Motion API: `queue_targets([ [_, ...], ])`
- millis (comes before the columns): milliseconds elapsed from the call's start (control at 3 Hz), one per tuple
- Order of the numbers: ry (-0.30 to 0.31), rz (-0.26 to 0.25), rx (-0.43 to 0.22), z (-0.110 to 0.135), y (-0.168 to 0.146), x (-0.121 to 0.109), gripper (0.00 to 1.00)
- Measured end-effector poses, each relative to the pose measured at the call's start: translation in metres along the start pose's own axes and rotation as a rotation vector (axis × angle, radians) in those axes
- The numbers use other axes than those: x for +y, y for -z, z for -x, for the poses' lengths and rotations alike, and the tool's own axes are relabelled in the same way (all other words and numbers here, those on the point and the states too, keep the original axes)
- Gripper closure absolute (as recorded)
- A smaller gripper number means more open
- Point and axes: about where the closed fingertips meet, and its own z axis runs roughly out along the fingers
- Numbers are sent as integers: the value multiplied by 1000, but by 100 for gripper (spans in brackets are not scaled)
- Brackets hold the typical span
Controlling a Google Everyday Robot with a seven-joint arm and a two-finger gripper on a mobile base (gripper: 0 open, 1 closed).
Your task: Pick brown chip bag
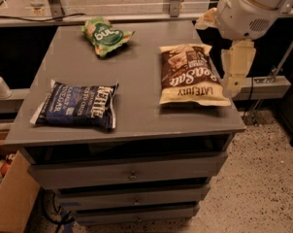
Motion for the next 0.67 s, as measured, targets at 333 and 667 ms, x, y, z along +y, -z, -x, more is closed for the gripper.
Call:
queue_targets([
  [333,211,23,26,11,-17,-23,0],
  [667,412,30,35,12,-22,-33,0],
])
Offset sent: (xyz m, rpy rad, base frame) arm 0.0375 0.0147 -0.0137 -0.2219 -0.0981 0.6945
